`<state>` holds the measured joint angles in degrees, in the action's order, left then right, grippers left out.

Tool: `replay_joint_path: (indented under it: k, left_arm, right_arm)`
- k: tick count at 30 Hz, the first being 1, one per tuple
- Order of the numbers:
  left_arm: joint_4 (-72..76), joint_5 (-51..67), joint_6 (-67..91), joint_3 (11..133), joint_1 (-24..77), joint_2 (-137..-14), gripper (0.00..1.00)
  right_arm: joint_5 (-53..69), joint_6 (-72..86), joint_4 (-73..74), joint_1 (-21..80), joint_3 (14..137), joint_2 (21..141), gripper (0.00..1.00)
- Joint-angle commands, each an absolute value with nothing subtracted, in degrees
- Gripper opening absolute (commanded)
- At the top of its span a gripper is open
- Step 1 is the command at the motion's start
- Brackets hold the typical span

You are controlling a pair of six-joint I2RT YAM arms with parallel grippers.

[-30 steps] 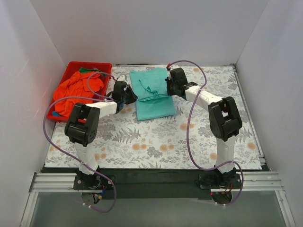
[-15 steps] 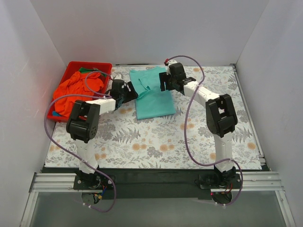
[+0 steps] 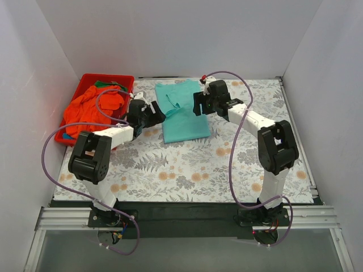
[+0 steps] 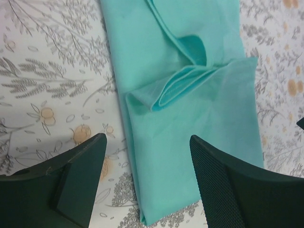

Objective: Fold and stack the t-shirts
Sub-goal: Fold the tshirt

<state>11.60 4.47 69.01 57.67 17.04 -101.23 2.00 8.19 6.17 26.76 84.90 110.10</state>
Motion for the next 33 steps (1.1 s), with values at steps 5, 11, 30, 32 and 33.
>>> replay_joint_path:
  k: [5, 11, 30, 32, 33]
  left_arm:
    - [11.2, 6.9, 69.2, 52.1, 20.0, -97.6, 0.69]
    - [10.7, 6.9, 69.4, 49.7, 21.4, -96.7, 0.68]
    - [8.6, 4.7, 68.9, 48.1, 22.9, -97.4, 0.63]
    - [8.1, 4.0, 68.8, 48.2, 23.2, -97.4, 0.63]
    - [7.7, 3.9, 68.7, 48.2, 23.3, -97.4, 0.63]
  right_arm:
    - [2.9, 10.4, 2.5, 26.5, 72.6, 103.3, 0.75]
    - [1.4, 12.2, 1.3, 26.2, 65.9, 102.1, 0.67]
    - [5.6, 14.8, -2.5, 24.8, 61.0, 105.2, 0.46]
    - [5.9, 14.9, -2.6, 24.7, 60.6, 105.2, 0.43]
    - [6.1, 15.0, -2.6, 24.6, 60.3, 105.3, 0.40]
